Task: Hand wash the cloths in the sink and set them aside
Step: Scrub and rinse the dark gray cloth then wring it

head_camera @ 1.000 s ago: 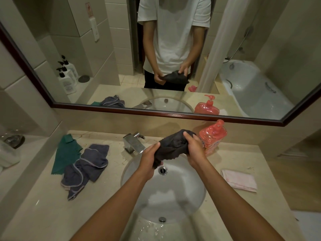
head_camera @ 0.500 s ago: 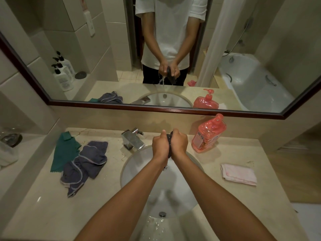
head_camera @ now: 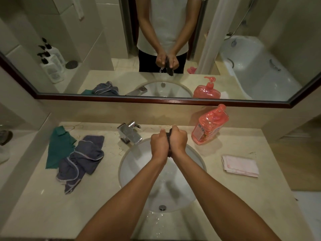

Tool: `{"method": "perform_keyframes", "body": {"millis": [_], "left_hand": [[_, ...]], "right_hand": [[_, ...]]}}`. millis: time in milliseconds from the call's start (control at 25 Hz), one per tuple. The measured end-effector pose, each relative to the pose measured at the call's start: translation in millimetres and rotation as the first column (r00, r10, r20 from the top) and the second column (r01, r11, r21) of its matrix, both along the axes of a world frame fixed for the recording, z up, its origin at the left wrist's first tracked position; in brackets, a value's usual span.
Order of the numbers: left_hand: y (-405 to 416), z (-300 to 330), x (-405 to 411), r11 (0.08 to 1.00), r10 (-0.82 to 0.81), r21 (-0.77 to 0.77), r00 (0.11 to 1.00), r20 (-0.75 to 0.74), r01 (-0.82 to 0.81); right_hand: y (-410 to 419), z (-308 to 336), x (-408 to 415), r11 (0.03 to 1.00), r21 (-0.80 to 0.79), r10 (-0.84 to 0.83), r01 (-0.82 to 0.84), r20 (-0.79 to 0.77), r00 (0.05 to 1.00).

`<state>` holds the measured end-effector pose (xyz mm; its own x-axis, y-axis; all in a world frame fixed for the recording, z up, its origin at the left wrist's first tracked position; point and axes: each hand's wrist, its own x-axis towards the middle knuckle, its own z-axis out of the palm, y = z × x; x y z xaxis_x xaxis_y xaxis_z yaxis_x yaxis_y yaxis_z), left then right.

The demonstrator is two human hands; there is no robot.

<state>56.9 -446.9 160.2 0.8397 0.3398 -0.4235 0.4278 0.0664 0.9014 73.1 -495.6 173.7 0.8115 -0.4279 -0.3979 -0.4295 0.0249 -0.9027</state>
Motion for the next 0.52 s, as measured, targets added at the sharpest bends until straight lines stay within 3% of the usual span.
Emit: {"method": "perform_keyframes", "body": {"millis": [200,360,520], "left_hand": [[8.4,0.1,6.8,0.999,-0.02,-0.027,1.0,0.024,0.021],[1.6,-3.3,-2.8,0.998,-0.056,-0.035,0.998,-0.024,0.055],[10.2,-2.3,2.7,0.999,-0.027,-0.036,0.999,-0.025,0.026]], "right_hand": [[10.5,-17.1,-28.6,0.998,0.001,0.06,-0.061,0.083,0.995],[-0.4,-8.9,-3.6,0.999,-0.036,0.003,0.0,0.088,0.996],[11.2,-18.7,-22.8,0.994,-0.085,0.079,-0.073,0.066,0.995]]}}
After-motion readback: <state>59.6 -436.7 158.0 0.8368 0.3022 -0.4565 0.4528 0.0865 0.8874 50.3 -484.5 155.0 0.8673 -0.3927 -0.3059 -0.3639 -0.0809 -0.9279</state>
